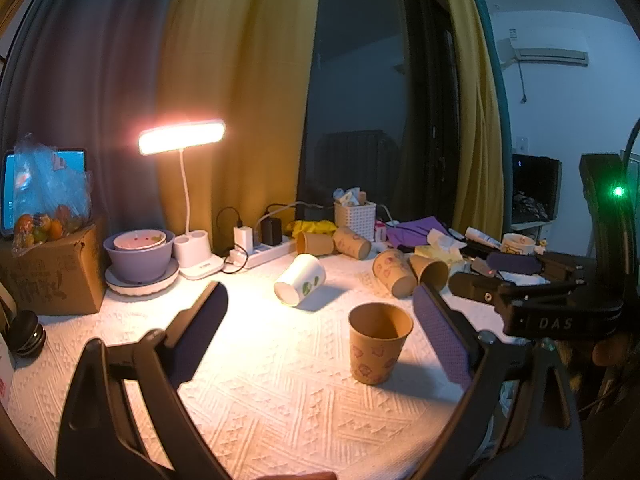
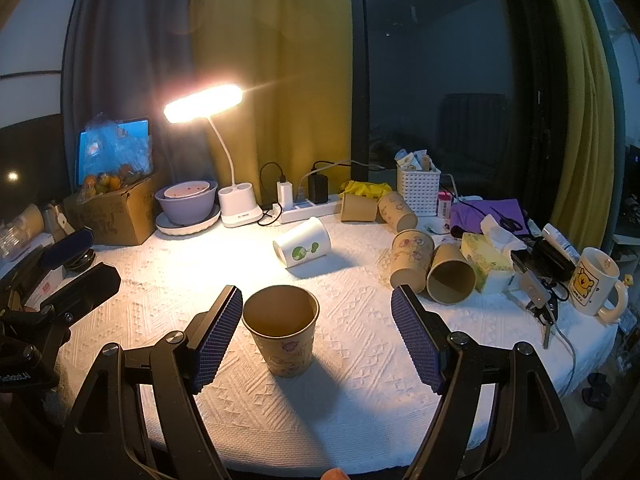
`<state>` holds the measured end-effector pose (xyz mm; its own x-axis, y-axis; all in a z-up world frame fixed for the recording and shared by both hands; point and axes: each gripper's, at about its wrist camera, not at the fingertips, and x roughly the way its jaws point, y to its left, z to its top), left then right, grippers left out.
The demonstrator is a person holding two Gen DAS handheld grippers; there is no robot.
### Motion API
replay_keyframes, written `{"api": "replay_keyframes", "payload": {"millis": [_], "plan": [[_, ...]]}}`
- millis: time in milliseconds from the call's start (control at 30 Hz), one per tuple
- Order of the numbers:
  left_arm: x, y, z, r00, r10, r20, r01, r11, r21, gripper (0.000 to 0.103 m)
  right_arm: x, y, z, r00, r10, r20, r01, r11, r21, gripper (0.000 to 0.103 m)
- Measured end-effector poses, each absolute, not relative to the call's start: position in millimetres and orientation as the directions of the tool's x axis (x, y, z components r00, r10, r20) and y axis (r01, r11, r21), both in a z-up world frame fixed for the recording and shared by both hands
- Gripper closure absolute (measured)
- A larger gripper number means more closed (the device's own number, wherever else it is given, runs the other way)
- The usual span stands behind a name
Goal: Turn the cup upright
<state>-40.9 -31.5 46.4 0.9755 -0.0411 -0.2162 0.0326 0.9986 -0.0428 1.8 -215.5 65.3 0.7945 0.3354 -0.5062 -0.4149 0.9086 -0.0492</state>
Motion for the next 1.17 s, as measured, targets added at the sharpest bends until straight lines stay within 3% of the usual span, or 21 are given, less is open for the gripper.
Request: {"api": "replay_keyframes", "payload": {"millis": [1167], "plan": [[-43.4, -31.4, 41.2, 0.976, -0.039, -0.212, 0.03, 0.998, -0.047, 0.008, 0.7, -211.3, 59.5, 0.791, 0.336, -0.512, -0.417, 0.907, -0.05, 0.023]]}}
